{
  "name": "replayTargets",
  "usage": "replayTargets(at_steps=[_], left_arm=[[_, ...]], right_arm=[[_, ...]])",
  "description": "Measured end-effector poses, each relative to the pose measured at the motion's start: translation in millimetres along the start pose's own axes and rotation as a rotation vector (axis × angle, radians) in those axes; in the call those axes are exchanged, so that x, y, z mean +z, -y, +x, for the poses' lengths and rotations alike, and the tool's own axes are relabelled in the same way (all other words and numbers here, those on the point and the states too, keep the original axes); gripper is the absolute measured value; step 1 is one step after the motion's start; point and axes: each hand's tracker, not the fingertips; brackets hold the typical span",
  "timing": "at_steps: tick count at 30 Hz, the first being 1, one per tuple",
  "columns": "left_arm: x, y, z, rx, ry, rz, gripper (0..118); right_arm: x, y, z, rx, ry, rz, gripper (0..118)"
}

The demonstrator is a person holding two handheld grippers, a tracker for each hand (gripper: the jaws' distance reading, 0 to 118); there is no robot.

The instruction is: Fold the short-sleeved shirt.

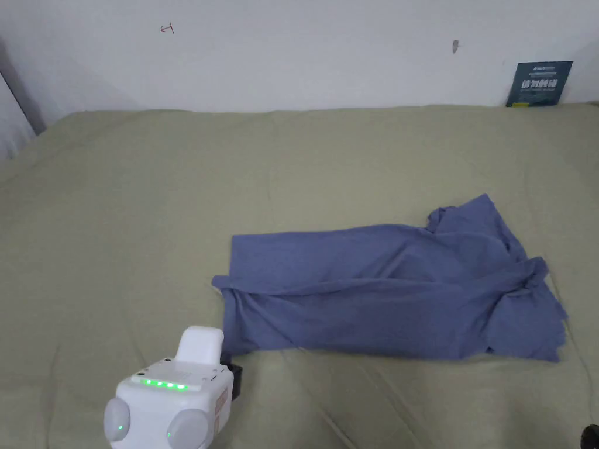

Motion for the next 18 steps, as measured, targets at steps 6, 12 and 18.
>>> replayTargets(at_steps=[6, 12, 18], left_arm=[[-58, -12, 1, -0.088, -0.054, -0.022, 116], [-96, -18, -5, 0.003, -0.029, -0.083, 99], [-75, -9, 12, 0.018, 0.012, 0.025, 11]], right_arm=[[-10, -3, -3, -0.031, -0.037, -0.024, 0], [-26, -4, -5, -0.077, -0.095, -0.079, 1], [-31, -6, -10, -0.070, -0.127, -0.081, 0]])
